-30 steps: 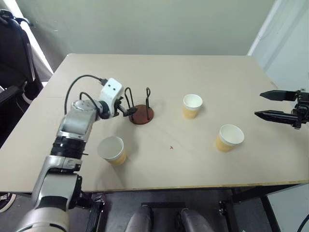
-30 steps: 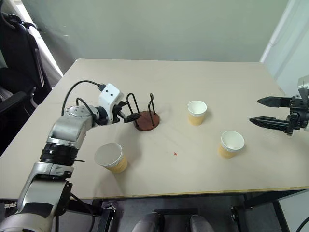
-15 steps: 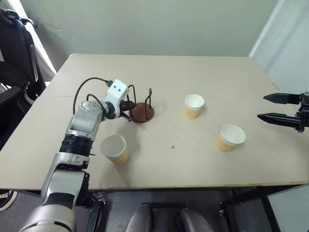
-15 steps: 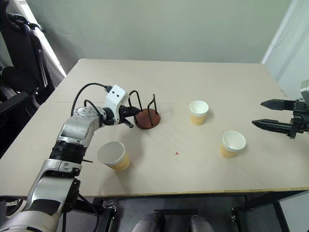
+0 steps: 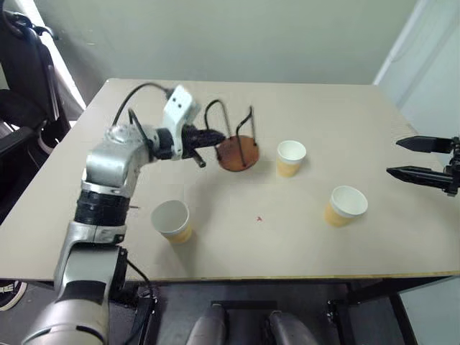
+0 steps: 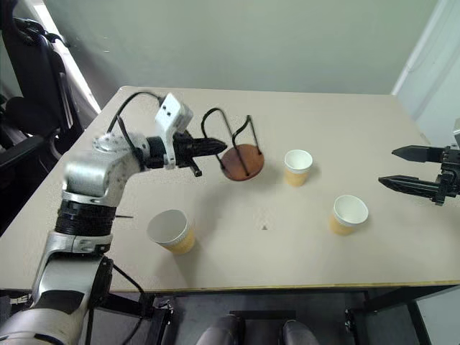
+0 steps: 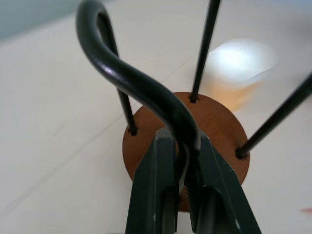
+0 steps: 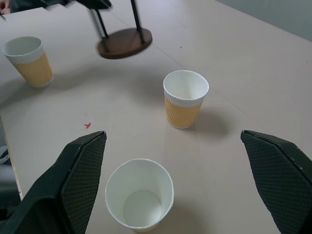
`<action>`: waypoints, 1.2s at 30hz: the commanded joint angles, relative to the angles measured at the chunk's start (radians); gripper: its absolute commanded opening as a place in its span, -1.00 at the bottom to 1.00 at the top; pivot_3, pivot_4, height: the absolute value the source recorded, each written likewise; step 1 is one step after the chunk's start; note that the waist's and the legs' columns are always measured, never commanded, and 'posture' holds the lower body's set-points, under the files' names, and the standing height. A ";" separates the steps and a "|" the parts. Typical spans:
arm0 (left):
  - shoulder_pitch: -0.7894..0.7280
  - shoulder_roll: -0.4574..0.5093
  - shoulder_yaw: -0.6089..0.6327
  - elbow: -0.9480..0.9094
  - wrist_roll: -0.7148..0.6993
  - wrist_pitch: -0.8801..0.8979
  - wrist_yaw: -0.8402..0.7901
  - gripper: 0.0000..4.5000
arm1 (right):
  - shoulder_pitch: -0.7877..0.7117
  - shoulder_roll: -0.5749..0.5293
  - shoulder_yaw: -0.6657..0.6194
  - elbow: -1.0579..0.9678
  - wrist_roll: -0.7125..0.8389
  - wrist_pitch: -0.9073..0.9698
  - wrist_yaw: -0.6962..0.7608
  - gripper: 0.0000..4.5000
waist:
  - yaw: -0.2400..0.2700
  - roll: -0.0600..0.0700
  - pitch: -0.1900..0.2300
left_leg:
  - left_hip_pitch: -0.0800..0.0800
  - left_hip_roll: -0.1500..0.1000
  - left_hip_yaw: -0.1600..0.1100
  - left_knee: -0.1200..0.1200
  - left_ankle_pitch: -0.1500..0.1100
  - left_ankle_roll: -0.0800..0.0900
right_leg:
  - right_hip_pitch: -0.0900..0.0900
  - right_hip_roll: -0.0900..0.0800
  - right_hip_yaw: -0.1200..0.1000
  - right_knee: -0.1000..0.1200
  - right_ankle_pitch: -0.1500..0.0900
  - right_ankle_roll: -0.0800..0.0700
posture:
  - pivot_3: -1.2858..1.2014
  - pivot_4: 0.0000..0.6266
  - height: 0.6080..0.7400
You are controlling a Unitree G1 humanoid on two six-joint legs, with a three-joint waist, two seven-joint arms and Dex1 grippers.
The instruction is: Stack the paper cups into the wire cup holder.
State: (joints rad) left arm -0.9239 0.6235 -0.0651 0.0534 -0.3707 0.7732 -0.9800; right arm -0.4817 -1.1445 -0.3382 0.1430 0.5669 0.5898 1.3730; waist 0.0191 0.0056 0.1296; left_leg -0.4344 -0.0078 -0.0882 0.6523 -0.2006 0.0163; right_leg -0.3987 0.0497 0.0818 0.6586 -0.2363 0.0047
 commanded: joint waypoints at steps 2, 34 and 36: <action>0.057 0.078 -0.152 -0.224 -0.027 0.032 -0.150 -0.99 | -0.029 -0.014 -0.013 -0.004 0.005 -0.019 -0.009 1.00 | -0.001 0.001 0.000 | 0.003 0.000 0.001 0.001 0.000 0.000 | 0.002 0.000 0.000 -0.001 0.000 0.001 | 0.03 -0.52 1.00; 0.143 -0.047 -0.350 -0.108 0.186 -0.238 -0.204 0.00 | 0.029 -0.031 -0.044 -0.065 0.033 0.005 -0.019 1.00 | 0.001 0.001 0.000 | 0.010 0.001 0.000 -0.002 -0.006 0.006 | 0.012 0.000 0.001 -0.010 -0.001 0.001 | 0.03 -0.52 1.00; 0.147 -0.047 -0.348 -0.109 0.199 -0.245 -0.196 0.34 | 0.031 -0.032 -0.045 -0.068 0.033 0.005 -0.018 1.00 | 0.001 0.001 0.000 | 0.010 0.001 0.000 -0.002 -0.006 0.006 | 0.012 0.000 0.001 -0.010 -0.001 0.001 | 0.03 -0.52 1.00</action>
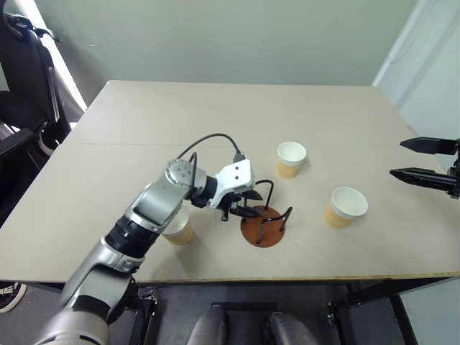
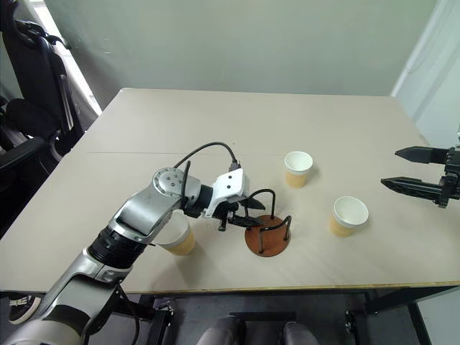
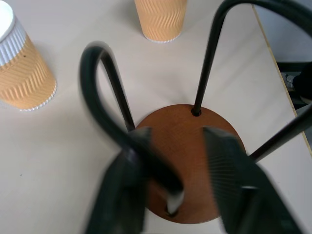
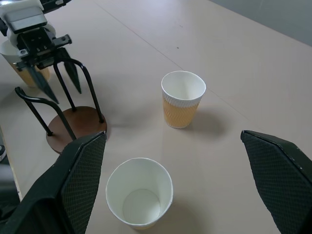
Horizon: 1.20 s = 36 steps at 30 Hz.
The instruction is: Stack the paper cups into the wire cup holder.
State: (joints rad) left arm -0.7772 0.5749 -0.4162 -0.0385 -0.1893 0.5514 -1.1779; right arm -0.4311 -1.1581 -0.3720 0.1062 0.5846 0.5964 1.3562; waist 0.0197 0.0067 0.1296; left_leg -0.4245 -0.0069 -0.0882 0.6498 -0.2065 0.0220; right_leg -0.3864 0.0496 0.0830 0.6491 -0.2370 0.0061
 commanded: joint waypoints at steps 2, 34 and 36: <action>0.002 0.004 0.005 -0.022 0.027 -0.027 0.008 0.66 | -0.014 -0.020 -0.017 -0.035 0.017 0.000 0.000 1.00 | 0.000 0.000 0.000 | 0.000 0.000 0.000 0.000 0.000 0.000 | 0.000 0.000 0.000 0.000 0.000 0.000 | 0.03 -0.52 1.00; 0.136 0.516 0.537 -0.212 -0.341 0.108 -0.254 0.96 | 0.052 -0.043 0.317 -0.330 -0.102 0.009 0.032 1.00 | -0.009 0.001 0.000 | -0.003 0.001 -0.001 -0.003 -0.003 -0.001 | -0.005 0.000 0.000 -0.003 -0.001 -0.003 | 0.03 -0.52 1.00; 0.168 0.518 0.556 -0.244 -0.362 0.125 -0.228 0.96 | 0.041 -0.031 0.364 -0.334 -0.128 0.001 0.031 1.00 | -0.007 0.001 0.000 | -0.003 0.001 -0.001 -0.001 -0.003 -0.001 | -0.004 0.000 -0.001 -0.003 0.000 -0.003 | 0.03 -0.52 1.00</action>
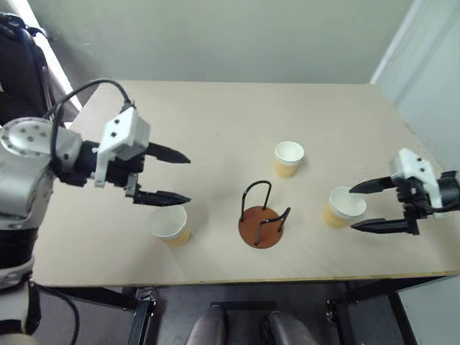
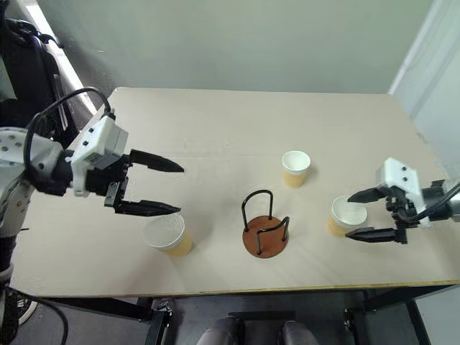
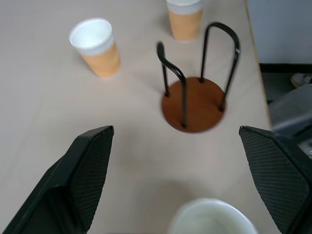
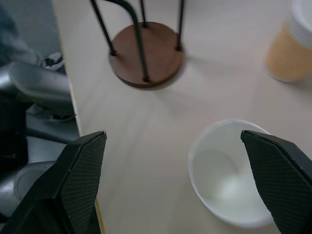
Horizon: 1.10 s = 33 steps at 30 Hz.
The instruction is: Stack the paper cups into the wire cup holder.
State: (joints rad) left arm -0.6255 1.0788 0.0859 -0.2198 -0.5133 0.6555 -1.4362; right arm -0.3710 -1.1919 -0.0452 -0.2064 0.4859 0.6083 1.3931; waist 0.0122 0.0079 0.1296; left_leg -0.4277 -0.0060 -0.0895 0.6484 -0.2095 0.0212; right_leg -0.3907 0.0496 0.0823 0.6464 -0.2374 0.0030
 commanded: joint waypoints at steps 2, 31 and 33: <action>0.036 0.017 0.066 -0.086 -0.056 0.033 0.049 0.96 | -0.027 0.010 0.068 -0.014 -0.057 -0.024 -0.007 1.00 | 0.001 0.000 0.000 | 0.000 0.000 0.000 0.001 0.000 0.000 | 0.000 0.000 0.000 0.000 0.000 0.000 | 0.03 -0.52 1.00; 0.140 0.098 0.146 -0.073 -0.073 0.009 0.168 0.98 | -0.249 0.104 0.192 0.164 -0.230 -0.192 0.110 -0.98 | -0.007 0.001 0.000 | 0.000 0.001 0.000 -0.002 0.001 -0.002 | -0.004 0.000 -0.001 0.001 0.003 -0.006 | 0.03 -0.52 1.00; 0.151 0.105 0.158 -0.065 -0.074 0.005 0.168 0.98 | -0.335 0.100 0.137 0.173 -0.161 -0.161 0.140 -0.98 | -0.008 0.001 0.000 | -0.002 0.001 0.000 -0.002 0.001 -0.002 | -0.006 0.000 -0.001 0.002 0.003 -0.007 | 0.03 -0.52 1.00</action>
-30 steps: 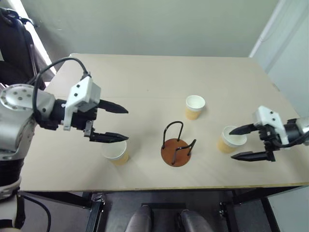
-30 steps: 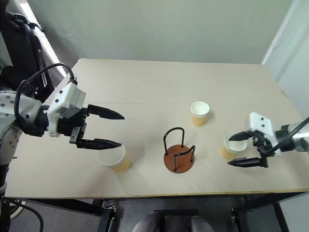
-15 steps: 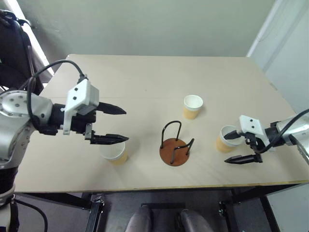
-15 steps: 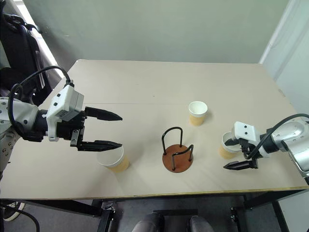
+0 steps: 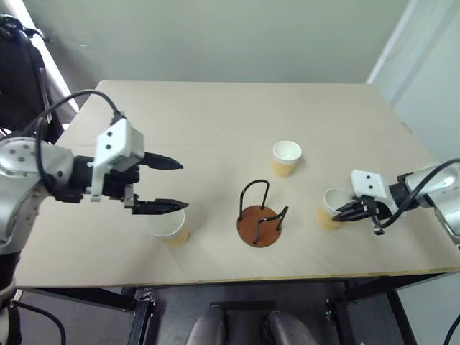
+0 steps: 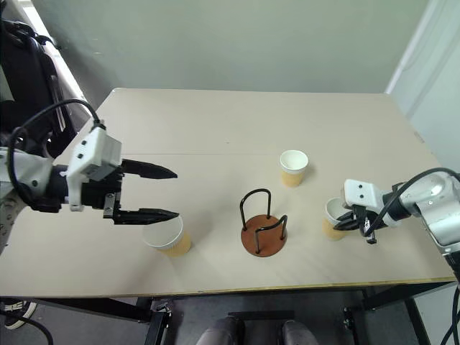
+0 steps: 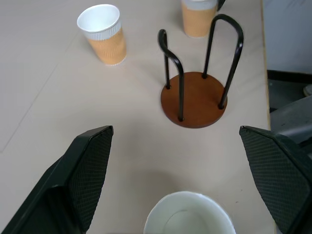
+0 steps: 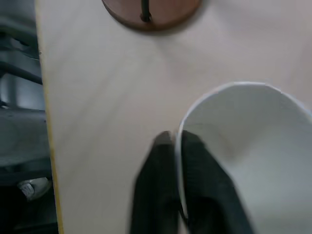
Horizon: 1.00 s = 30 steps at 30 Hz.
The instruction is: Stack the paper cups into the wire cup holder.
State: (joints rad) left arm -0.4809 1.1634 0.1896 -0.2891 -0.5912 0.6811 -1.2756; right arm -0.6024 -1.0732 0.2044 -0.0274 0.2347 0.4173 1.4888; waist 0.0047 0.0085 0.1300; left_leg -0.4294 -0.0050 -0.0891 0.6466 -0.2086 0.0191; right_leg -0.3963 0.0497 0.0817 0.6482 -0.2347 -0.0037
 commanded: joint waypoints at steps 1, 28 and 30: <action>0.012 0.021 0.058 0.002 0.001 -0.021 0.007 0.98 | -0.152 -0.016 -0.133 -0.002 0.115 0.045 0.046 -0.98 | -0.001 0.001 0.000 | 0.000 0.000 0.000 0.000 0.000 0.000 | -0.001 0.000 0.000 0.000 0.000 -0.001 | 0.03 -0.52 1.00; 0.070 0.013 0.032 -0.085 -0.024 0.010 0.077 0.98 | -0.385 0.247 0.118 -0.163 0.115 0.030 0.096 -0.98 | -0.004 -0.005 -0.002 | -0.006 0.002 -0.002 -0.002 0.006 -0.009 | -0.014 0.001 -0.004 0.016 -0.004 -0.013 | 0.03 -0.52 1.00; 0.078 0.019 0.041 -0.094 -0.029 0.015 0.079 0.98 | -0.380 0.244 0.128 -0.158 0.093 0.010 0.097 -0.98 | -0.004 -0.005 -0.002 | -0.006 0.002 -0.002 -0.002 0.006 -0.009 | -0.014 0.001 -0.004 0.016 -0.004 -0.013 | 0.03 -0.52 1.00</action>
State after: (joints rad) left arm -0.4048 1.1617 0.1930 -0.3529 -0.6057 0.6898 -1.1983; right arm -0.9797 -0.8262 0.3364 -0.1818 0.3473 0.4520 1.5842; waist 0.0008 0.0039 0.1281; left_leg -0.4352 -0.0027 -0.0912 0.6448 -0.2029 0.0098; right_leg -0.4106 0.0509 0.0774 0.6640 -0.2388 -0.0171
